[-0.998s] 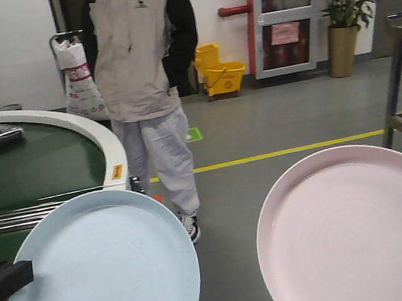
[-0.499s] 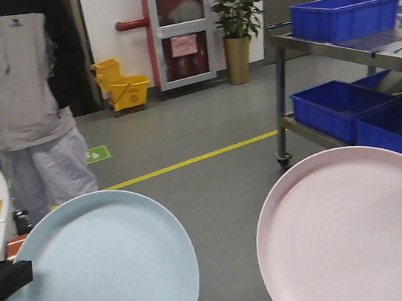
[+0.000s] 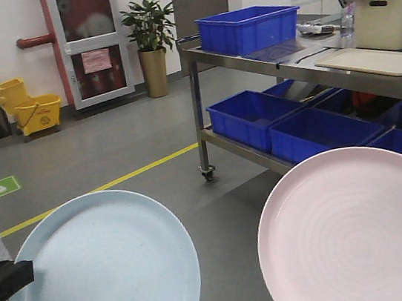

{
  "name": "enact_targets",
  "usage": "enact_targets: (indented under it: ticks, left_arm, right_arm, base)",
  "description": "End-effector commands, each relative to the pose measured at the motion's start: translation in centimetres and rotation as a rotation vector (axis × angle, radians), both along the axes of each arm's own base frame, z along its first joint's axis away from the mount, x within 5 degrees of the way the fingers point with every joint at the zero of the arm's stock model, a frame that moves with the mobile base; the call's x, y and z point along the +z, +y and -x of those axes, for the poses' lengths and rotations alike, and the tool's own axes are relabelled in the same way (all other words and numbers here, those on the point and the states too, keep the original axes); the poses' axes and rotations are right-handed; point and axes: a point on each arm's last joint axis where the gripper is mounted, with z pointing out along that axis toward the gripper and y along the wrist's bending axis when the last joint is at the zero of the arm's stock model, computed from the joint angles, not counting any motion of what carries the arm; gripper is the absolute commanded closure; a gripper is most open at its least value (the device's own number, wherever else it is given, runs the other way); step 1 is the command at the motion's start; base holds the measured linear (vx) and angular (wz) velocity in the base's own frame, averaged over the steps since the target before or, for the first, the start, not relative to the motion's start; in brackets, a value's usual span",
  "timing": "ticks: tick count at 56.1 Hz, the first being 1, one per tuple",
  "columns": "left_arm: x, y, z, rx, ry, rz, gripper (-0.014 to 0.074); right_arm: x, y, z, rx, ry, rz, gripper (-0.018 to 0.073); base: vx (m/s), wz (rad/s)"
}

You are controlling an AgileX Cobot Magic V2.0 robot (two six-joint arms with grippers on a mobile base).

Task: Grab plate from conveyor and place on tray
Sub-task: 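Hold both plates raised while the base drives to the steel table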

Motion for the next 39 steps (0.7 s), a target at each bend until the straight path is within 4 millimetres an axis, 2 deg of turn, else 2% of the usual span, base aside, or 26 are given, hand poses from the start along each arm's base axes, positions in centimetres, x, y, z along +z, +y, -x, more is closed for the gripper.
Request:
enact_targets:
  ticks: [1,19,39]
  left_arm:
    - [1.95,0.05,-0.01,0.019,-0.112,0.048,0.0596]
    - [1.95,0.05,-0.01,0.019,-0.112,0.048,0.0595]
    - [1.95,0.05,-0.01,0.019,-0.112,0.048,0.0595]
  right_arm:
    - [1.53,-0.06,-0.01,0.005,-0.112,-0.015,0.0568]
    - [1.53,-0.06,-0.01,0.005,-0.112,-0.015,0.0568]
    - [1.53,-0.06,-0.01,0.005,-0.112,-0.015,0.0568]
  base:
    - [0.26,-0.34]
    - [0.31,-0.19]
    - [0.42,0.12]
